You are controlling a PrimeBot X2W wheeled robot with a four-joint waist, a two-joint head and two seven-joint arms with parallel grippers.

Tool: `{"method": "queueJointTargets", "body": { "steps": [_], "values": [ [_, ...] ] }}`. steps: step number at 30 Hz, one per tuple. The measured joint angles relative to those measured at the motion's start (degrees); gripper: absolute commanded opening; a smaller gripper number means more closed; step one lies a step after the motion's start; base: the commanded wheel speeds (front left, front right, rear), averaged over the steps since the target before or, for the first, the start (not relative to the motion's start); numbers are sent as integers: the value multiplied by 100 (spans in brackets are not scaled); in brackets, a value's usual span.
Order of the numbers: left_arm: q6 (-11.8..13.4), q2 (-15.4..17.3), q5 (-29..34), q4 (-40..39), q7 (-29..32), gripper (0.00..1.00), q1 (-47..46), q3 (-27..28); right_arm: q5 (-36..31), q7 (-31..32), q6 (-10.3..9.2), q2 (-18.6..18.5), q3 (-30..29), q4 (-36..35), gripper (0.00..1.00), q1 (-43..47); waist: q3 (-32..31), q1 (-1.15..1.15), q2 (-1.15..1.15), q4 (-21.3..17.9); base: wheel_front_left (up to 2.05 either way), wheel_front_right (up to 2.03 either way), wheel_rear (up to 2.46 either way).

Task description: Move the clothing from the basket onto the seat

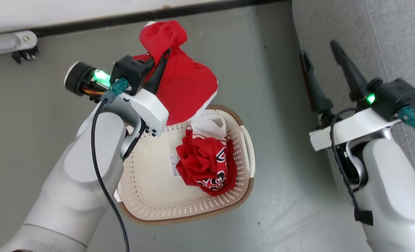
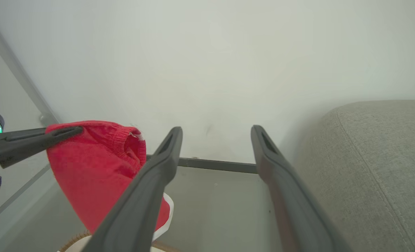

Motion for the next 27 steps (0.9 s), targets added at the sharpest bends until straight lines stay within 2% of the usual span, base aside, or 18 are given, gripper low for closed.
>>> {"method": "queueJointTargets", "body": {
  "steps": [13, 27],
  "values": [
    [-145, -38, -397, -243, 455, 0, -181, 43, -43, 0, 0, -13, 165, 323, 100, 563, -894, 0, 0, 202, 0, 0, 0],
    [-196, -70, -854, -302, 939, 0, -182, -19, -41, 0, 0, -98, 279, 581, 100, 1122, -1846, -1, 0, 365, 0, 0, 0]
  ]
}}
